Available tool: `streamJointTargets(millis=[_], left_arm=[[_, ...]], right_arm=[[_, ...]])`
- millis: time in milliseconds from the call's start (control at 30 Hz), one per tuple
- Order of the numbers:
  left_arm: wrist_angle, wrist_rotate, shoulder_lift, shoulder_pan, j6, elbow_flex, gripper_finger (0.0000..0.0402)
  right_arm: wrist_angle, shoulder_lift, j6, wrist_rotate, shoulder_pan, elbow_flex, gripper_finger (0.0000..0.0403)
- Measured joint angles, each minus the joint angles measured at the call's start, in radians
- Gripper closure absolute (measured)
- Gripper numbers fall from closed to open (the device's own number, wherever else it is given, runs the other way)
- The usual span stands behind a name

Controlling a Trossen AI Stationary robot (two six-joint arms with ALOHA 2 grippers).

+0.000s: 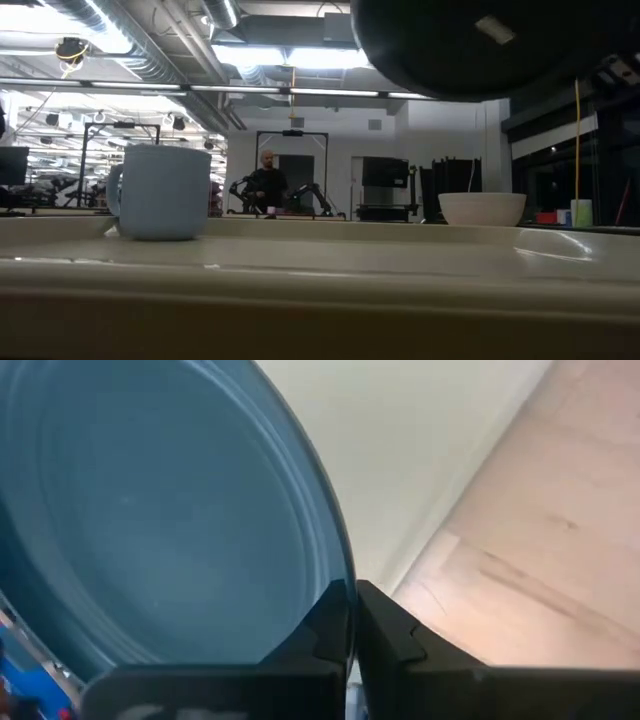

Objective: Set up tray
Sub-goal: Put the green plate on the gray tray below the blue mug

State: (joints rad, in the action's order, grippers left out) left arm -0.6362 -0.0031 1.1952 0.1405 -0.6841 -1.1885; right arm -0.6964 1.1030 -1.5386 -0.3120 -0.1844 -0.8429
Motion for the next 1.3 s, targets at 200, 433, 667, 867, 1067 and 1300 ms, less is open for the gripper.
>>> streamJointTargets(millis=[200, 433, 667, 867, 1067, 1300], left_arm=[[0.041, 0.004, 0.043, 0.017, 0.068, -0.022, 0.0263], [0.034, 0.004, 0.058, 0.052, 0.056, -0.054, 0.0263], [-0.112, 0.048, 0.058, 0.100, 0.143, -0.068, 0.0263], [-0.176, 0.031, 0.060, 0.149, 0.155, -0.068, 0.0263], [-0.182, 0.030, 0.099, 0.194, 0.139, -0.068, 0.0263], [-0.258, -0.035, 0.171, 0.233, 0.124, -0.068, 0.0263]], right_arm=[[0.036, 0.045, 0.002, 0.026, 0.044, 0.000, 0.0392], [0.187, 0.191, 0.069, 0.030, 0.058, -0.043, 0.0392], [0.094, 0.338, 0.206, -0.003, 0.058, -0.199, 0.0392], [-0.027, 0.441, 0.330, 0.001, 0.077, -0.346, 0.0392], [-0.033, 0.514, 0.400, -0.005, 0.113, -0.441, 0.0392], [-0.033, 0.581, 0.450, -0.103, 0.156, -0.482, 0.0392]])
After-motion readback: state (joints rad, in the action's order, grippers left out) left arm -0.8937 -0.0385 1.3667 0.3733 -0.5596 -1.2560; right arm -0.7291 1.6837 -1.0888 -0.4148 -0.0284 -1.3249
